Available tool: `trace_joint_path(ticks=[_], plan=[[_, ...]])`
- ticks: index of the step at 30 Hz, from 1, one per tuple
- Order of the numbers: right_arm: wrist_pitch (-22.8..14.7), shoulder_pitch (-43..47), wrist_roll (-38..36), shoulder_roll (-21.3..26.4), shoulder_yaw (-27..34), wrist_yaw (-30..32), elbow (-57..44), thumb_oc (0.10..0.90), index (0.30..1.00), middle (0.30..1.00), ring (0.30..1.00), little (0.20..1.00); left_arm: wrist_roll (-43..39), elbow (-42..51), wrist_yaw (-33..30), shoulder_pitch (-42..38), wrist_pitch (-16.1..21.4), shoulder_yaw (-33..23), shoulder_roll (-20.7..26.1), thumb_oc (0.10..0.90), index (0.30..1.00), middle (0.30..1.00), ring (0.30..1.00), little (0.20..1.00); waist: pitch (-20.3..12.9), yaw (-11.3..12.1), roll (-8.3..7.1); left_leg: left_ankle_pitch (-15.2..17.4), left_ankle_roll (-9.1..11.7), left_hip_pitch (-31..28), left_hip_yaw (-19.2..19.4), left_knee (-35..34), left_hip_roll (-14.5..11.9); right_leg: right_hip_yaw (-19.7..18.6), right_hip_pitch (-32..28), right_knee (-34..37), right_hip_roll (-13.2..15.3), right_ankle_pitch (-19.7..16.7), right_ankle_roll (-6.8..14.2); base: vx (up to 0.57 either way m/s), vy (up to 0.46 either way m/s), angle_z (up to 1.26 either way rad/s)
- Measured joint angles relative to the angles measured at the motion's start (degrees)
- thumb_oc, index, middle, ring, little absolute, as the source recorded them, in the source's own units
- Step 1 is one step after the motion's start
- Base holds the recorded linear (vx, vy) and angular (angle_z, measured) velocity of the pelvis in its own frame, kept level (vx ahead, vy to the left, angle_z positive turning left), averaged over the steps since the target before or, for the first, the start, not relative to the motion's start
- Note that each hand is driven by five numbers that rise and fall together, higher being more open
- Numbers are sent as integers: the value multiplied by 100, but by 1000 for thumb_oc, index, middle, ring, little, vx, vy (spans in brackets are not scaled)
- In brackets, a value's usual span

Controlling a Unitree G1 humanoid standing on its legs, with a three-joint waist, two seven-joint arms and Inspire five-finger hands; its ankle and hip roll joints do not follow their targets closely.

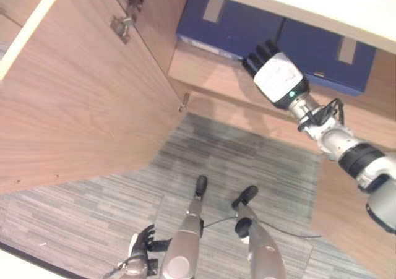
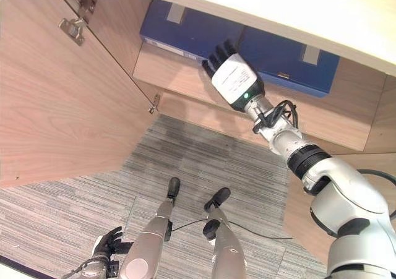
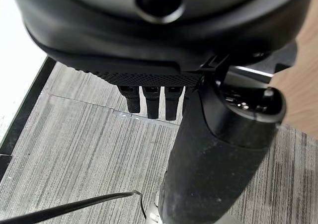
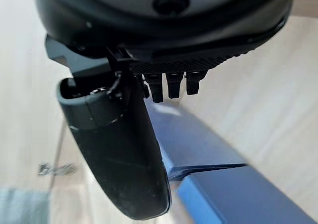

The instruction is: Put the empty folder in the office cabinet

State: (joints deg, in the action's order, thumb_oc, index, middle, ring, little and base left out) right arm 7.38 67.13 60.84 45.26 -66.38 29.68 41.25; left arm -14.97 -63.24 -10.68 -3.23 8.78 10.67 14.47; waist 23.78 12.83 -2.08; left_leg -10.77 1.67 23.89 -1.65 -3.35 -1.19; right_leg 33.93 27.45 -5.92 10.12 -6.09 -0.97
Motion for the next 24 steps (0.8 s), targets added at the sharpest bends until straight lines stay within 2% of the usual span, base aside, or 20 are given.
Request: trace_joint_path(ticks=[2,4,8,14,19,24], plan=[[-37,62,181,-49,-125,-151,33,800,900,900,900,900,-4,-11,6,2,-5,-3,0,800,900,900,900,900,0,22,0,0,1,4,-7,-1,0,4,-1,-1,1,0,-1,0,0,0],[6,403,412,-253,-692,-311,386,800,900,900,900,900,-38,-35,11,12,-9,-5,1,800,900,900,900,900,-2,11,4,-1,2,0,3,0,0,0,-2,7,0,-4,2,0,0,0],[-35,495,953,-488,-918,-619,847,800,900,900,900,900,-45,-32,17,20,-9,-23,3,800,900,900,900,900,-7,109,12,-3,13,7,-13,-1,-16,8,-3,8,-15,-3,2,0,0,0],[-37,494,1326,-729,-982,-1008,1337,800,900,900,900,900,-56,-27,27,25,-5,-15,3,800,900,900,900,900,-8,154,14,-11,26,11,-25,-1,-24,16,-7,9,-24,-3,2,0,0,0],[16,492,1326,-975,-950,-1076,1927,800,900,900,900,900,-58,-27,26,31,1,29,4,800,900,900,900,900,-12,161,22,-17,36,17,-35,0,-36,28,-9,11,-34,-3,2,0,0,0],[64,498,1300,-1027,-883,-1089,2244,800,900,900,900,900,-57,-20,27,39,7,50,4,800,900,900,900,900,-22,191,40,-20,42,35,-58,0,-41,41,-5,21,-44,-3,2,-1,2,2]])
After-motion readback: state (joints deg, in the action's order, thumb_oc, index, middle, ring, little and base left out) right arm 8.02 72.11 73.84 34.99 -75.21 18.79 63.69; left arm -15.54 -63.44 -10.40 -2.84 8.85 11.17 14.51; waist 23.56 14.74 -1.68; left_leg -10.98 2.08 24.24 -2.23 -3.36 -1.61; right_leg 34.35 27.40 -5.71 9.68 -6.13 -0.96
